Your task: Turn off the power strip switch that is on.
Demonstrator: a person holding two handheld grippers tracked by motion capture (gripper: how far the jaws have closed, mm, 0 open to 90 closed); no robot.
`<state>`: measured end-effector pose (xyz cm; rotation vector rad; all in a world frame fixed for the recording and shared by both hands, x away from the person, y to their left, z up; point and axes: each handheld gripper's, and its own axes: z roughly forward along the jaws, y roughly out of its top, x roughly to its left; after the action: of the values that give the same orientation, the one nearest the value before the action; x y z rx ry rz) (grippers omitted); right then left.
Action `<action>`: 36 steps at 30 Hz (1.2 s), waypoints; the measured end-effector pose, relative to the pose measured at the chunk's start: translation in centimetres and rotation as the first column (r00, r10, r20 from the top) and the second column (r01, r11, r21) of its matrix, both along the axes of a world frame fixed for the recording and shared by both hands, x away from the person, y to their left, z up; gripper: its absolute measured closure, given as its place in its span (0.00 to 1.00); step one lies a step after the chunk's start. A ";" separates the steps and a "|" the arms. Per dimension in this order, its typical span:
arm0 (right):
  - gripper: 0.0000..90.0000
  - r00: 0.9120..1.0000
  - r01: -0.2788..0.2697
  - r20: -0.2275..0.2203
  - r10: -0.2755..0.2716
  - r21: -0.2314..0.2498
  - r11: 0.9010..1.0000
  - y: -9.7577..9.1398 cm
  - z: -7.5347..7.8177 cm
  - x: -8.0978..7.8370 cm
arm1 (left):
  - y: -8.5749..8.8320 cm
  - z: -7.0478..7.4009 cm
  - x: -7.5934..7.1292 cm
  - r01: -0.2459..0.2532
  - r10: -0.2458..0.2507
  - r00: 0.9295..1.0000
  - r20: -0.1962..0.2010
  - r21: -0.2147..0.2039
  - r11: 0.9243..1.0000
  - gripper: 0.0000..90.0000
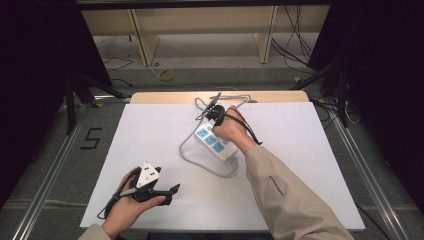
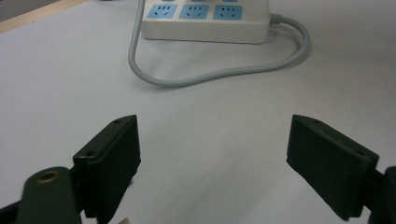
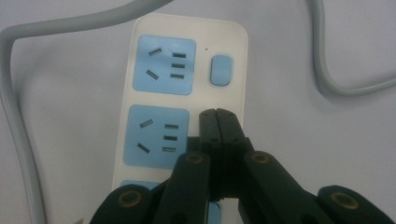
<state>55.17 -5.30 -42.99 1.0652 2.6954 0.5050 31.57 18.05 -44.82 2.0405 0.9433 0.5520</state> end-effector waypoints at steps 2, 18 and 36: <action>1.00 1.000 0.000 0.006 0.000 0.004 1.000 -0.1 0.1 0.0 | 0.0 0.0 0.0 0.000 0.000 1.000 0.000 0.000 1.000 0.19; 1.00 1.000 0.008 0.021 -0.009 0.029 1.000 -1.2 0.9 -0.6 | 0.0 0.0 0.0 -0.004 0.004 1.000 0.001 0.001 1.000 0.19; 1.00 0.998 0.014 0.056 -0.019 0.091 0.996 -3.3 1.1 -2.2 | 0.0 0.0 0.0 -0.008 0.008 1.000 0.001 0.004 1.000 0.19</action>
<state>52.99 -8.64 -41.88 1.0777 2.6351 0.6501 31.55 18.06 -44.82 2.0409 0.9507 0.5597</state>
